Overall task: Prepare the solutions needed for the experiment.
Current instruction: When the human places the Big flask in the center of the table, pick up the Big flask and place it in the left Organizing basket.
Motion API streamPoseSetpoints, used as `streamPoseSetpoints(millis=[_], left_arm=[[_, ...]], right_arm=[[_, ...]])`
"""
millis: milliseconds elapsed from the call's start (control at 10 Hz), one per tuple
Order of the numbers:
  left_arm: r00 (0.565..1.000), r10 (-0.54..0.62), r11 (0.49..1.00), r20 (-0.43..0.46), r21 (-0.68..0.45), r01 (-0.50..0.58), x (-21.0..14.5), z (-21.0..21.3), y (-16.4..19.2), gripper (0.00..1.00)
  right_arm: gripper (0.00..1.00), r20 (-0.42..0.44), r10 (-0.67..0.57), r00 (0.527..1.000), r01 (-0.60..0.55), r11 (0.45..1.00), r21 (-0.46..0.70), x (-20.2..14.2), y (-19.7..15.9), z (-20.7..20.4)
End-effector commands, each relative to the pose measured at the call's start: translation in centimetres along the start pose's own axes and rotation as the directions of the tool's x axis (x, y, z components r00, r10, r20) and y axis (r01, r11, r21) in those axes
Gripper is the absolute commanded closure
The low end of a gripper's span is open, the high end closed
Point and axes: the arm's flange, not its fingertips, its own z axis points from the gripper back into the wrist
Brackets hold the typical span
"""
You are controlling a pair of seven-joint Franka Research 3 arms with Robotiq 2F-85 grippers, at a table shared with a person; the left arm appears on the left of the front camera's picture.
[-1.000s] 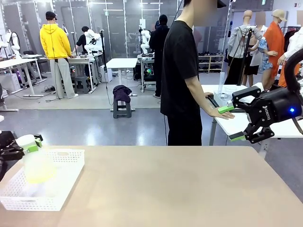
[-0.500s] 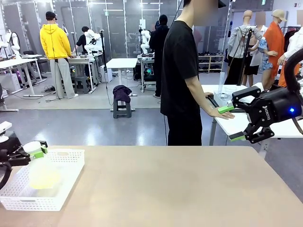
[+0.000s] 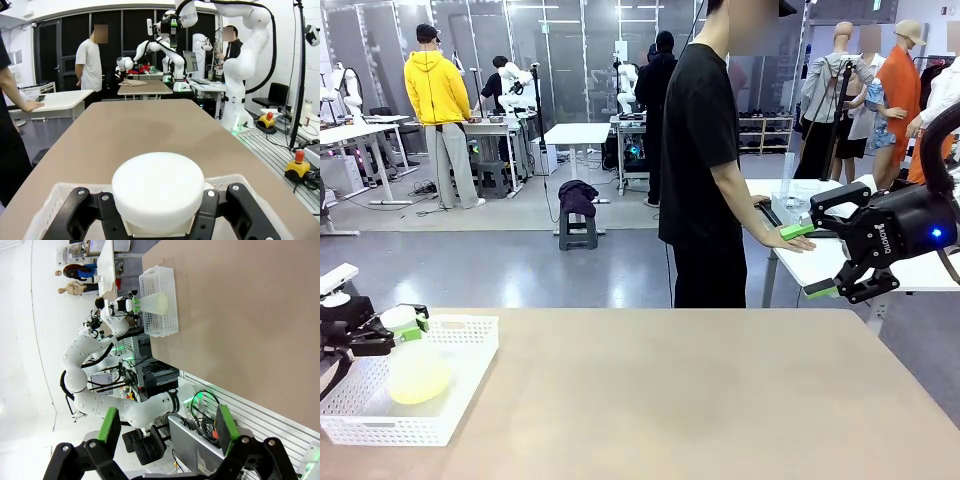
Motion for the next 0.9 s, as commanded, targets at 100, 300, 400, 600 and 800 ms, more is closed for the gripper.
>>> streamPoseSetpoints(millis=[100, 300, 400, 600, 800], left_arm=[[0.999, -0.019, 1.000, -0.032, 0.021, 0.020, -0.40, 0.41, 0.12, 0.88], [0.999, -0.021, 1.000, -0.050, 0.014, 0.021, -0.56, 0.25, 0.19, 0.88], [0.999, -0.020, 1.000, -0.047, 0.007, 0.021, -0.61, 0.03, 0.24, 0.66], [0.998, -0.016, 1.000, -0.066, -0.008, 0.015, -0.52, 0.07, 0.08, 0.47], [0.997, -0.005, 1.000, -0.074, -0.008, 0.005, -0.40, 0.29, -0.08, 0.27]], right_arm=[[0.04, 0.001, 0.006, 1.000, -0.006, 1.000, 0.013, -0.06, 0.12, 0.00], [0.04, 0.001, 0.006, 1.000, -0.006, 1.000, 0.013, -0.06, 0.12, 0.00], [0.04, 0.001, 0.006, 1.000, -0.006, 1.000, 0.013, -0.06, 0.12, 0.00], [0.04, 0.001, 0.006, 1.000, -0.006, 1.000, 0.013, -0.06, 0.12, 0.00], [0.04, 0.001, 0.006, 1.000, -0.006, 1.000, 0.013, -0.06, 0.12, 0.00]])
